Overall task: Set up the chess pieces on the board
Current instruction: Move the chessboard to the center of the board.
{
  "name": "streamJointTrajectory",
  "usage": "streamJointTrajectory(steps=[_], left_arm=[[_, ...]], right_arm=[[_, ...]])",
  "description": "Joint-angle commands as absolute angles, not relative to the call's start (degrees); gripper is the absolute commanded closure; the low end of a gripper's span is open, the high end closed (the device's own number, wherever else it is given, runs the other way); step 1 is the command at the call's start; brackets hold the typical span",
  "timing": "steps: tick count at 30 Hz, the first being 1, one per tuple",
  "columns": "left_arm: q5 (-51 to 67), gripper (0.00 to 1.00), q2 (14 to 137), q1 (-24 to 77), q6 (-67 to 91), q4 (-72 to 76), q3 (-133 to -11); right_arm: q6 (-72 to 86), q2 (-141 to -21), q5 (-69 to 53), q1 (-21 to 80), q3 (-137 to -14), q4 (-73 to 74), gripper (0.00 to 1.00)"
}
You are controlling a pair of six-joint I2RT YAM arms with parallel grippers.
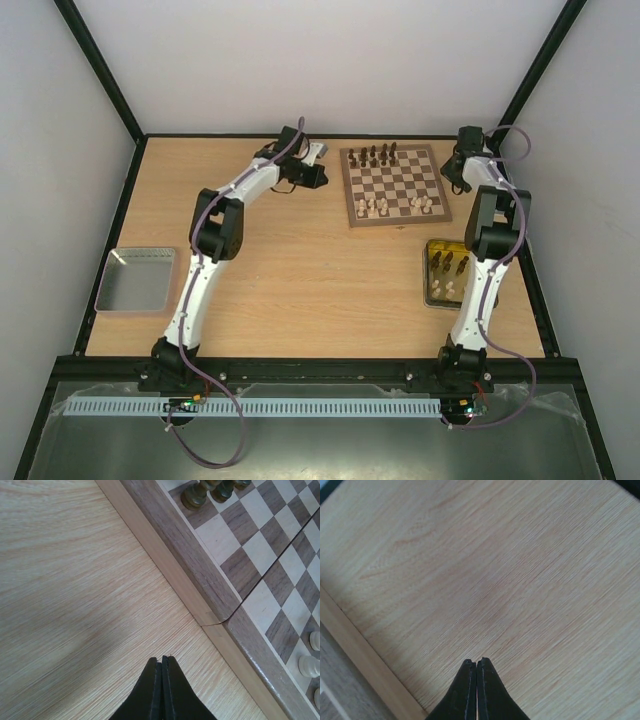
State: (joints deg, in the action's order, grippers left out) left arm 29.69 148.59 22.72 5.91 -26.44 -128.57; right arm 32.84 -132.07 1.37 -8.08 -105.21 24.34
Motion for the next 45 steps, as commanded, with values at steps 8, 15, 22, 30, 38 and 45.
streamJointTrajectory(steps=[8,15,22,30,38,45], left_arm=[[30.9,0.97,152.5,24.4,10.4,-24.6,-130.3],[36.7,0.97,155.6,24.1,16.3,-21.8,-131.8],[42.9,0.98,156.8,25.1,21.3,-18.6,-131.3],[47.6,0.98,155.8,25.2,22.7,-17.1,-127.6],[50.5,0.97,153.0,23.5,20.8,-18.2,-122.9],[50.0,0.98,149.2,21.6,16.5,-21.6,-118.5]], right_arm=[[30.8,-136.2,-4.6,-8.3,-108.4,26.7,0.98],[30.8,-137.5,-7.5,-8.3,-108.3,26.2,0.98],[31.0,-137.4,-10.5,-8.2,-107.8,25.8,0.98],[30.5,-136.5,-13.3,-6.3,-106.8,25.9,0.98],[29.2,-135.0,-13.7,-1.3,-107.1,28.4,0.98],[29.8,-132.2,-15.1,1.2,-102.4,27.2,0.98]])
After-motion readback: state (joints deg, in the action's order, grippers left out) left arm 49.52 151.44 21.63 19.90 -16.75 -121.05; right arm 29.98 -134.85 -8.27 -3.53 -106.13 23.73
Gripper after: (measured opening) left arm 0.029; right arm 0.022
